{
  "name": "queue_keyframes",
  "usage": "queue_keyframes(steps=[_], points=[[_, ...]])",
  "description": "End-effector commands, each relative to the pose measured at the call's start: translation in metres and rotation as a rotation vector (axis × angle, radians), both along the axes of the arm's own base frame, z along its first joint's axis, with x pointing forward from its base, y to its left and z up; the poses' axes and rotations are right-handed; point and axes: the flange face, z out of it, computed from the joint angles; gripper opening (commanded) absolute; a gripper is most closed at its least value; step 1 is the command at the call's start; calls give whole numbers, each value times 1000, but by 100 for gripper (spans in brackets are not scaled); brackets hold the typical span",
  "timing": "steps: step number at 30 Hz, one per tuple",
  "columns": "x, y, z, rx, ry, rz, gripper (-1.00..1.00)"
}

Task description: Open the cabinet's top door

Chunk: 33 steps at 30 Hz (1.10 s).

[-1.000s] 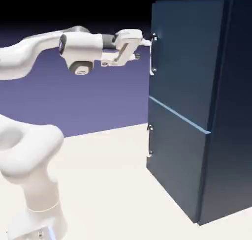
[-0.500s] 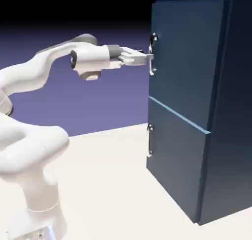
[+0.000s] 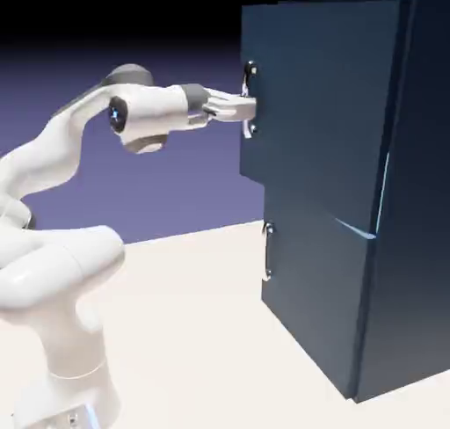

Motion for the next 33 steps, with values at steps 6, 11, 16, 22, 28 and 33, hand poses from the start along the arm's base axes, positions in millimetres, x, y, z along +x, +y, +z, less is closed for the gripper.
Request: queue_keyframes(steps=[6,11,16,22,28,33], points=[[-45,-38,0,2,0,165,-100],[-72,-69,0,2,0,278,-100],[-93,-99,0,2,0,378,-100],[-114,-137,0,2,0,501,-100],[-132,-183,0,2,0,637,-100],[-142,-222,0,2,1,749,-100]])
